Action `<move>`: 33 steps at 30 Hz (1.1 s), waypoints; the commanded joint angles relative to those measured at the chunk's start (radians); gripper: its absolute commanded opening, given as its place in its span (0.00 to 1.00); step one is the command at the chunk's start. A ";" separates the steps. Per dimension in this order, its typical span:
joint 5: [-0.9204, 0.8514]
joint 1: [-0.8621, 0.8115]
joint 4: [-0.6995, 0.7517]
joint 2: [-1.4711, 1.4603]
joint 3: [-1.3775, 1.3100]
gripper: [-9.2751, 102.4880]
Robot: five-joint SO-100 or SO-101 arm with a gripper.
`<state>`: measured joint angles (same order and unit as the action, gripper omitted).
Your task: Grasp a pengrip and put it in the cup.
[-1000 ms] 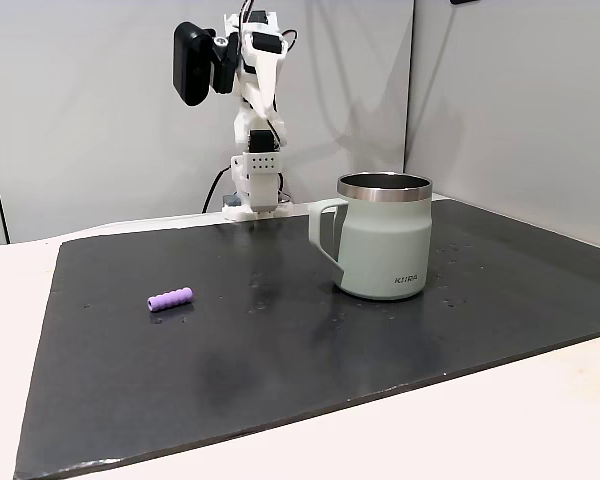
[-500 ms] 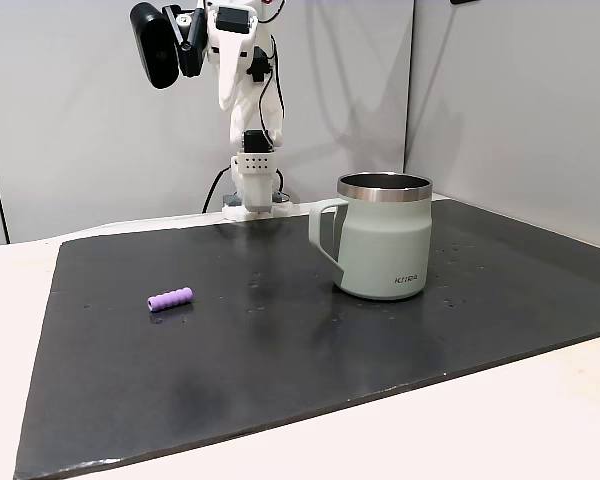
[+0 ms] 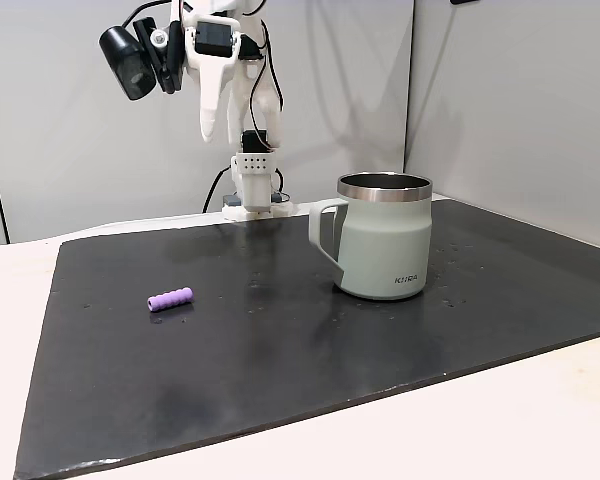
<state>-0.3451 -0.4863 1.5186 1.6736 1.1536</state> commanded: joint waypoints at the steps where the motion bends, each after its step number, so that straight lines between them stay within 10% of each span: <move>1: -0.038 -0.008 0.080 -0.115 -0.201 0.09; 8: -0.106 -0.035 0.281 -0.459 -0.638 0.09; 33: -0.353 -0.044 0.216 -1.049 -1.221 0.11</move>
<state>-0.6796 -0.5584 1.7733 0.6136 -0.0061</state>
